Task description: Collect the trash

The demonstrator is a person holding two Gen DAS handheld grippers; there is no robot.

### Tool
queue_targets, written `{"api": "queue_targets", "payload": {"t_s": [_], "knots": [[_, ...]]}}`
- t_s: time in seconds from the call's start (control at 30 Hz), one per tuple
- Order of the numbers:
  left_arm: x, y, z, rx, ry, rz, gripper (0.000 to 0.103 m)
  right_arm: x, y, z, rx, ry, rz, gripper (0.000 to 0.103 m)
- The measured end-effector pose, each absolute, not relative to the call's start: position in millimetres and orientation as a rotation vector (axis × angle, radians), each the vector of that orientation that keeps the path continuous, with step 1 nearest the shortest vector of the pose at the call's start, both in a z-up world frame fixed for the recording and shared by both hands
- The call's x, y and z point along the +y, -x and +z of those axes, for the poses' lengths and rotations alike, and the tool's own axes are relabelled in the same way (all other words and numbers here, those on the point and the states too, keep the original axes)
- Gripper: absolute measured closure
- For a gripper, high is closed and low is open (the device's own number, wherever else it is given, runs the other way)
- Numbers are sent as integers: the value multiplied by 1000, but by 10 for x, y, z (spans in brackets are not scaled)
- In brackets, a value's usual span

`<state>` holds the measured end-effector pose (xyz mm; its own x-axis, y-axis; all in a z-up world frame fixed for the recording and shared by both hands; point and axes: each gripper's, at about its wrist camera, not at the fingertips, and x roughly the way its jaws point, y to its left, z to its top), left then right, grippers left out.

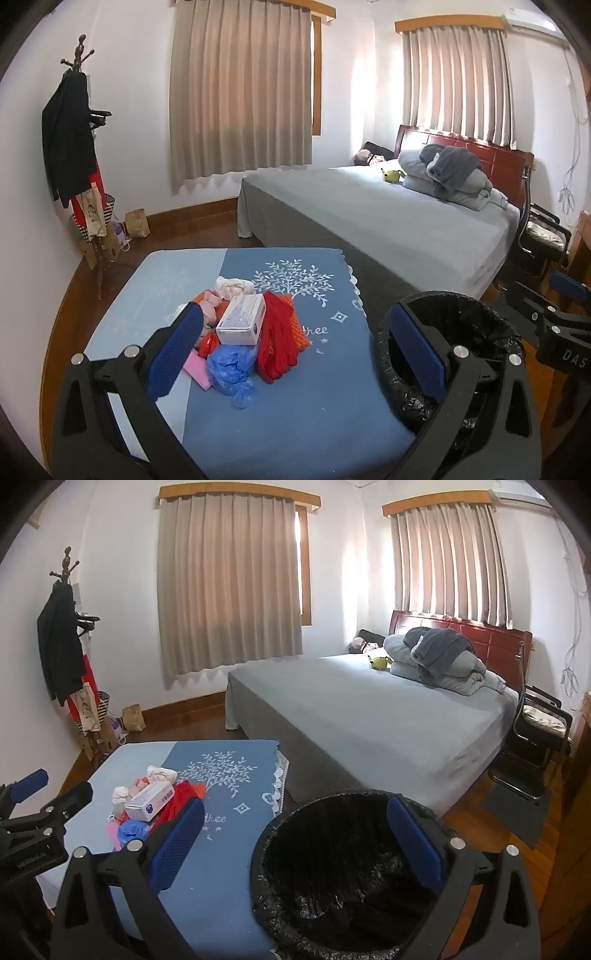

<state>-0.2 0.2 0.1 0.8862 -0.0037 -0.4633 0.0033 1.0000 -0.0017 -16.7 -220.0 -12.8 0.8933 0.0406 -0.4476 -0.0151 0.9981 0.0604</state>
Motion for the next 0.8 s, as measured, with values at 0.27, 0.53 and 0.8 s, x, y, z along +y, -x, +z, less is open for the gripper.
{"api": "queue_targets", "payload": {"t_s": [0.27,0.53,0.8], "knots": [[-3,-4,-5,482,-4,-6,5,-2204,187,-110,465,-57,28,6],[15,14,7,479,-3,4,5,-2195,181,-120,464,-56,27,6],[-4,45,13,480,2,7,5,-2191,173,-116,466,-56,26,6]]}}
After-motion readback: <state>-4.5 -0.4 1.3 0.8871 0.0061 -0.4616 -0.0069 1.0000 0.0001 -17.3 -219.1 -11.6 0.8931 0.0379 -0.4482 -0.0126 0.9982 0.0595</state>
